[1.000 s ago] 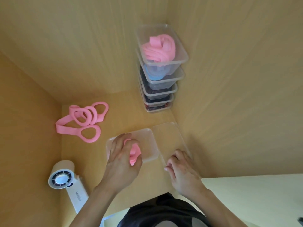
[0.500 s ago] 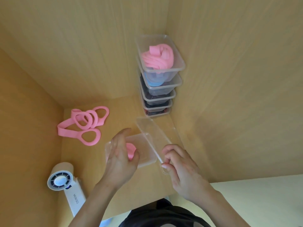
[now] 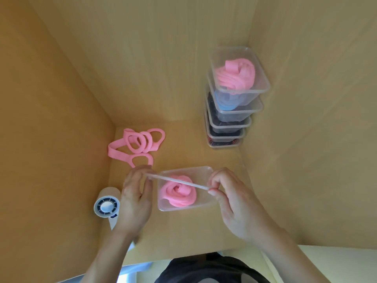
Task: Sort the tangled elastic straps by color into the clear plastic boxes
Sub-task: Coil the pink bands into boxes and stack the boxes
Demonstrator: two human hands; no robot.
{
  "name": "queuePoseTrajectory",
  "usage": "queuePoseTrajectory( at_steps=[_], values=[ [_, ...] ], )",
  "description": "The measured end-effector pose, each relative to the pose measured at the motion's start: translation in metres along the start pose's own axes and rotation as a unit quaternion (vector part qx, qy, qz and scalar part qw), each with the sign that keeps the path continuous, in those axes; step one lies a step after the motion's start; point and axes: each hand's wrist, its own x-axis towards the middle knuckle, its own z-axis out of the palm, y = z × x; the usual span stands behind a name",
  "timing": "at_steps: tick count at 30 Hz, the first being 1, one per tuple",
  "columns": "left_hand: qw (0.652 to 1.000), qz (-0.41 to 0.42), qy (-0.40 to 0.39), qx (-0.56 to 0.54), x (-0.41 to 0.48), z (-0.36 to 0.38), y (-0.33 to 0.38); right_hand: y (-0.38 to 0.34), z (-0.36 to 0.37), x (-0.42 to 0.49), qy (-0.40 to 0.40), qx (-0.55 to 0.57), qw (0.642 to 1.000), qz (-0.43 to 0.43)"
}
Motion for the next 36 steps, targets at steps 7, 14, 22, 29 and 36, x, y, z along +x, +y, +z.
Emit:
queuePoseTrajectory(
  at_steps=[7, 14, 22, 29, 36],
  values=[
    [0.994, -0.094, 0.016, -0.052, -0.008, -0.007, 0.003, 0.016, 0.011, 0.031, 0.128, 0.019, 0.991, 0.045],
    [0.996, -0.093, 0.005, -0.016, -0.010, 0.009, -0.006, 0.056, 0.041, 0.044, 0.120, -0.011, 0.980, 0.156],
    [0.989, -0.064, -0.047, 0.124, -0.001, 0.022, -0.021, 0.087, 0.064, 0.052, 0.120, -0.004, 0.971, 0.208],
    [0.989, -0.047, -0.048, 0.135, 0.000, 0.022, -0.025, 0.087, 0.078, 0.050, 0.138, 0.001, 0.965, 0.223],
    [0.984, -0.020, -0.060, 0.168, 0.005, 0.032, -0.025, 0.084, 0.084, 0.052, 0.147, 0.013, 0.962, 0.231]
  ],
)
